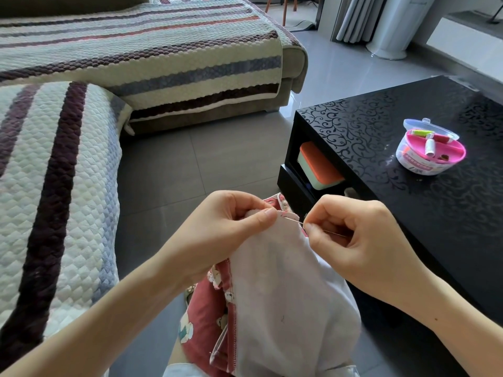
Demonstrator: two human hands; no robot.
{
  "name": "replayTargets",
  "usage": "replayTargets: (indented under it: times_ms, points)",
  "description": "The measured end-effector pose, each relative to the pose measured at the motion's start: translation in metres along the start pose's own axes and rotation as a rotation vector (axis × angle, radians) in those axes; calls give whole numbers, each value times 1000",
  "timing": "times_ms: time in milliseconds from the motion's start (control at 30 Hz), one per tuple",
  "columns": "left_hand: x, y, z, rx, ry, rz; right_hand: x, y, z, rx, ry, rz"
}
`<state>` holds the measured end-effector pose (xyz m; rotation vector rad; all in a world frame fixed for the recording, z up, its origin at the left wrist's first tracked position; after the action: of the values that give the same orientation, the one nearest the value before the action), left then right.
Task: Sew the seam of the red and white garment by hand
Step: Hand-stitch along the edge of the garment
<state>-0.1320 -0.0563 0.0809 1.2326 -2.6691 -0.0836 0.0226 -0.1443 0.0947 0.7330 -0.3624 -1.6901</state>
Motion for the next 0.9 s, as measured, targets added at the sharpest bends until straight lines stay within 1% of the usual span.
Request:
replayTargets:
  times_ms: [167, 367, 467, 600, 767, 900]
  points:
    - [1, 0, 0, -42, -44, -7, 0, 1, 2, 55, 19, 1]
    - [1, -4, -5, -217, -178, 1, -3, -4, 7, 200, 34, 10]
    - [1, -6, -7, -206, -177, 13, -4, -4, 8, 203, 36, 15]
    - [2, -4, -6, -174, -105, 33, -3, 2, 5, 67, 5, 35]
    - [2, -5, -6, -215, -95, 19, -3, 3, 2, -111, -57, 65]
    - [3, -6, -6, -148, -72, 50, -6, 5, -3, -286, -140, 91]
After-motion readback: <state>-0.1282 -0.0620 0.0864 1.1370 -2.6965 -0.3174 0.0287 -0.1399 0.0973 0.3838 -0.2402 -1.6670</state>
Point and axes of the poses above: each hand's wrist, its own x-axis away from the middle knuckle, its own y-axis out of the back of the hand, z = x × y, the point moved 3 cm from there along -x, towards the middle knuckle, and after that the axes turned 2 degrees about -y, right-handed, at the moved point
